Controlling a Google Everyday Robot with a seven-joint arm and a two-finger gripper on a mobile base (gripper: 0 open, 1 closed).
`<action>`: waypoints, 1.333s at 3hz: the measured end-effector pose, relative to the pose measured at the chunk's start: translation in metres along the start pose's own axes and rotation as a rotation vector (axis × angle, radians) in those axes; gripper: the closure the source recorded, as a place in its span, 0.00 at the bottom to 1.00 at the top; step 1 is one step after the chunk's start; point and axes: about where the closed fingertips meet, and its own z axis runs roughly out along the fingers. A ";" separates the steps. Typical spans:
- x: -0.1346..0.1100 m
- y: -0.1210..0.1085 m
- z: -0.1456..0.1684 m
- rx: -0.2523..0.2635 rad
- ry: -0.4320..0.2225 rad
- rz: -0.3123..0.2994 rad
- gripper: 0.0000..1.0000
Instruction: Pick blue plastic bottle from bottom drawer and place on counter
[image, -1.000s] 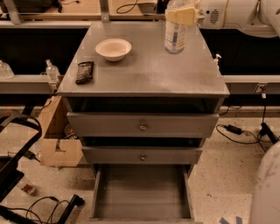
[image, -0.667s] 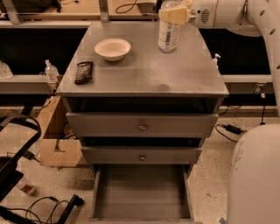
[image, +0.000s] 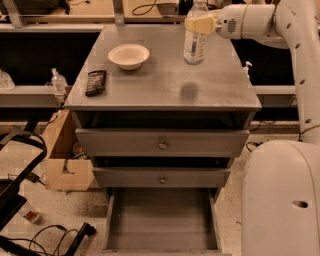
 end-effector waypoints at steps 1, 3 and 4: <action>0.012 -0.011 0.000 0.021 0.013 -0.019 1.00; 0.049 -0.027 0.006 0.035 0.036 0.042 1.00; 0.065 -0.031 0.010 0.034 0.011 0.084 1.00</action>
Offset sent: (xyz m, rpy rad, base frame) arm 0.0242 -0.0269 -0.0371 -0.0750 0.0167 -0.0569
